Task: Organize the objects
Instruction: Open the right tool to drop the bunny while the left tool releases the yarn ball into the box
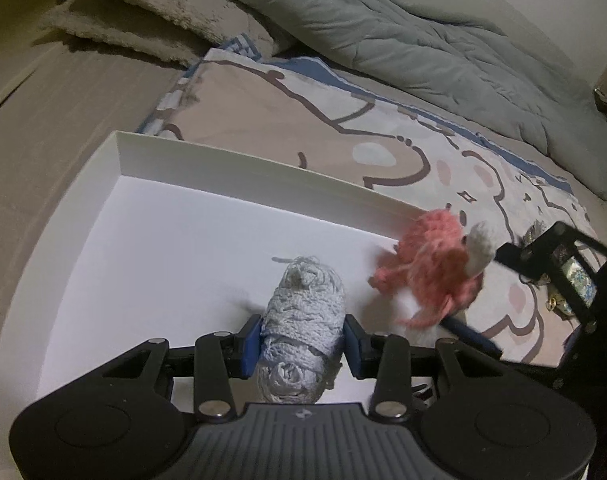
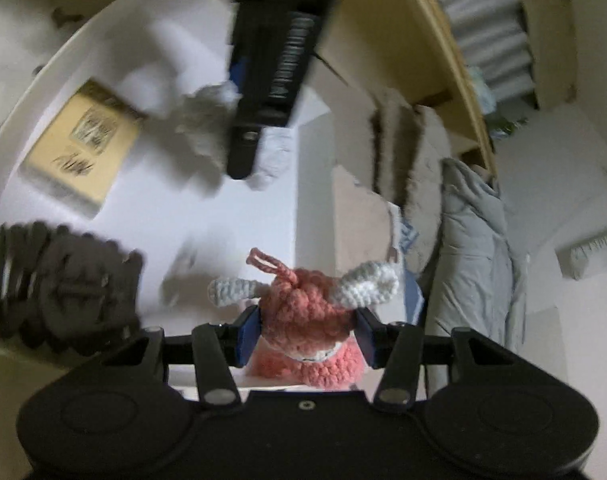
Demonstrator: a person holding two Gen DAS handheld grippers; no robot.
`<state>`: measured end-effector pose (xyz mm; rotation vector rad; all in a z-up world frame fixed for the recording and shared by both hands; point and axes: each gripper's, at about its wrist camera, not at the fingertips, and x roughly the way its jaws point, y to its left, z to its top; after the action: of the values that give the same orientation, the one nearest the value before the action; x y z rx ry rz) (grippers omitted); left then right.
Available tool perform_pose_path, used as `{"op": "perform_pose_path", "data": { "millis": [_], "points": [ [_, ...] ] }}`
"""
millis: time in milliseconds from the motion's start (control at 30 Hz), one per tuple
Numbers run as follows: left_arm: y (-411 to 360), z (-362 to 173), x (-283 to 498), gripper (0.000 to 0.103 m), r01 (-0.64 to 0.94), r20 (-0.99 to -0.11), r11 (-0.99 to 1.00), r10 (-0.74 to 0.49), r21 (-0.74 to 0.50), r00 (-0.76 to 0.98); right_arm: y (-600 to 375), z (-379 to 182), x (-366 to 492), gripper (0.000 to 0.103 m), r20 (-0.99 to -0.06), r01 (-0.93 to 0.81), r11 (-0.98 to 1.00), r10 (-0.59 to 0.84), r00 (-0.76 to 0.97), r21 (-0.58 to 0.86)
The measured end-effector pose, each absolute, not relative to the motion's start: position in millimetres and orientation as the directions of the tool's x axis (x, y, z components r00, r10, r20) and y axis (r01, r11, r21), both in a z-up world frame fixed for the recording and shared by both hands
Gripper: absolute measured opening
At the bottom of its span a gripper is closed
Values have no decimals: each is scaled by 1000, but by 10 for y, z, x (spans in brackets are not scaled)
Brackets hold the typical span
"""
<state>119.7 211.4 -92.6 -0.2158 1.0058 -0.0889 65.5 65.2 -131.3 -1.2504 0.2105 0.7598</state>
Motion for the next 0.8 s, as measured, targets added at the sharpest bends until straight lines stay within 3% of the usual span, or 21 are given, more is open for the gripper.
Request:
{"op": "perform_pose_path", "data": {
  "millis": [167, 267, 633, 800],
  "points": [
    [2014, -985, 1230, 43, -18, -836, 971, -194, -237, 513, 562, -1252, 612, 53, -612, -708, 121, 415, 673, -696],
    [1977, -1029, 1249, 44, -20, -847, 972, -195, -236, 494, 473, -1175, 581, 65, -635, -741, 150, 423, 647, -655],
    [1876, -1073, 1244, 44, -16, -853, 961, -239, -277, 463, 83, -722, 570, 62, -666, -828, 482, 521, 534, -287],
    [1833, -1050, 1225, 57, -24, -852, 960, -237, -280, 466, 56, -616, 672, 61, -665, -812, 567, 555, 499, -136]
  ]
}}
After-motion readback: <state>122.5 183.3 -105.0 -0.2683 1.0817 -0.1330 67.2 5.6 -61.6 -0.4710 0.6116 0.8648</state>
